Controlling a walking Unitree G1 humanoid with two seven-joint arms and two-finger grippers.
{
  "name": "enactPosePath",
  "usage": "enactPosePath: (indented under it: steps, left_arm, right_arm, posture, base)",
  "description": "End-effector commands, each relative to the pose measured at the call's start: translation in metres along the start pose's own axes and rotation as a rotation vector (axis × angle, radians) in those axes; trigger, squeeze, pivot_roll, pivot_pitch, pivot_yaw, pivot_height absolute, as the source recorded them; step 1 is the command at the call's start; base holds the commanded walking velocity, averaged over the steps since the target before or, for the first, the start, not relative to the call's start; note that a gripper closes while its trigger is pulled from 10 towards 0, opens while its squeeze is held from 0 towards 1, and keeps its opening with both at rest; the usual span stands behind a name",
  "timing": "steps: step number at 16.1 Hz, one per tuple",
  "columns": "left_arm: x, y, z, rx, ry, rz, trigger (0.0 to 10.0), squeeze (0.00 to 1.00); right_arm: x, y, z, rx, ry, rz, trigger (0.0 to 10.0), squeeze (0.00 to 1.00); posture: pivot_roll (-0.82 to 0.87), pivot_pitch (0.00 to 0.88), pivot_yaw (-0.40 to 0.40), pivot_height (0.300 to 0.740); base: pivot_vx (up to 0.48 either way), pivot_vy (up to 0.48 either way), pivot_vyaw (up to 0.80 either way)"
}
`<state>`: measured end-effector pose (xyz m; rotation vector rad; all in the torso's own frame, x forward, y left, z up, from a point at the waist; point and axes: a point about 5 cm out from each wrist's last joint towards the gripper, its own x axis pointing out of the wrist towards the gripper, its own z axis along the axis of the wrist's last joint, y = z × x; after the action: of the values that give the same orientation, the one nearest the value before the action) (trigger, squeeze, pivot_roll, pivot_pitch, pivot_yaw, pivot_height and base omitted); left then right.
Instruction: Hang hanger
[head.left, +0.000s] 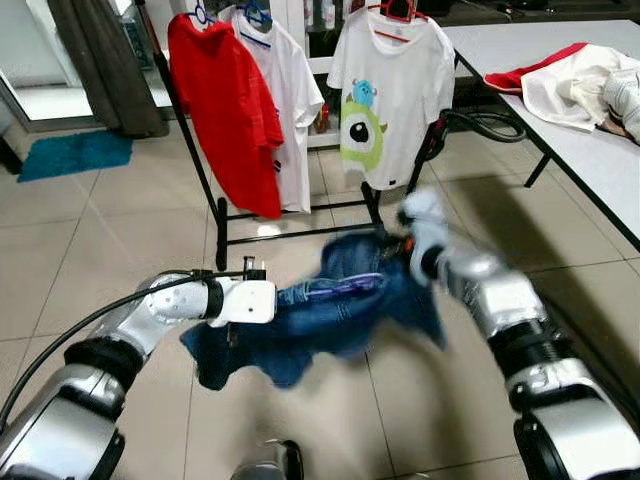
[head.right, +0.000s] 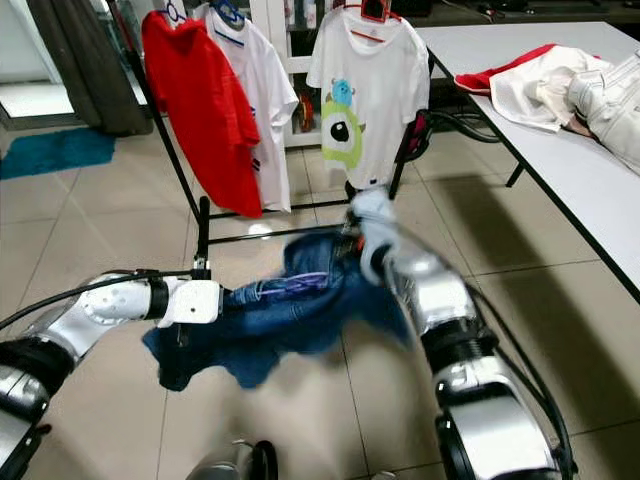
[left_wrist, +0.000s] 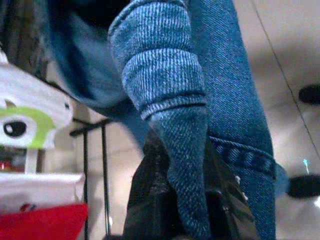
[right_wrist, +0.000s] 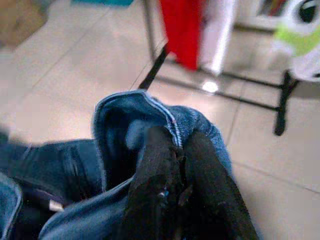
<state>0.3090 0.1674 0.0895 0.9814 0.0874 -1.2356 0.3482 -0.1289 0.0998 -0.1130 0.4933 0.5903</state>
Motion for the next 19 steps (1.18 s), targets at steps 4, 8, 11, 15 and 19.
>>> enactPosePath:
  steps: [4, 8, 11, 15, 19]
  left_arm:
    - [-0.014, 0.007, -0.001, -0.03, -0.039, 0.083, 0.0, 0.0]
    - [-0.024, 0.009, -0.002, -0.078, -0.082, 0.11, 0.0, 0.0]
    - [-0.031, 0.015, -0.001, -0.098, -0.102, 0.128, 0.0, 0.0]
    - [-0.04, 0.02, 0.0, -0.117, -0.121, 0.133, 0.0, 0.0]
    - [-0.039, 0.021, 0.005, -0.129, -0.149, 0.121, 0.0, 0.0]
  right_arm:
    - [-0.01, -0.015, 0.014, -0.047, -0.083, 0.051, 10.0, 1.0]
    - [-0.047, -0.044, 0.053, 0.017, -0.392, 0.109, 10.0, 1.0]
    - [-0.076, -0.059, 0.049, -0.09, -0.442, 0.151, 10.0, 1.0]
    - [-0.112, -0.055, 0.026, -0.218, -0.347, 0.292, 10.0, 1.0]
    - [-0.113, -0.009, 0.02, -0.294, -0.293, 0.472, 10.0, 0.0]
  posture:
    - [-0.06, 0.011, 0.068, 0.74]
    - [-0.07, 0.019, 0.077, 0.74]
    - [-0.07, 0.025, 0.078, 0.74]
    - [-0.07, 0.035, 0.09, 0.74]
    - [-0.07, 0.037, 0.102, 0.74]
  base:
    - [0.0, 0.0, 0.0]
    - [0.0, 0.0, 0.0]
    - [0.0, 0.0, 0.0]
    - [0.0, 0.0, 0.0]
    - [0.0, 0.0, 0.0]
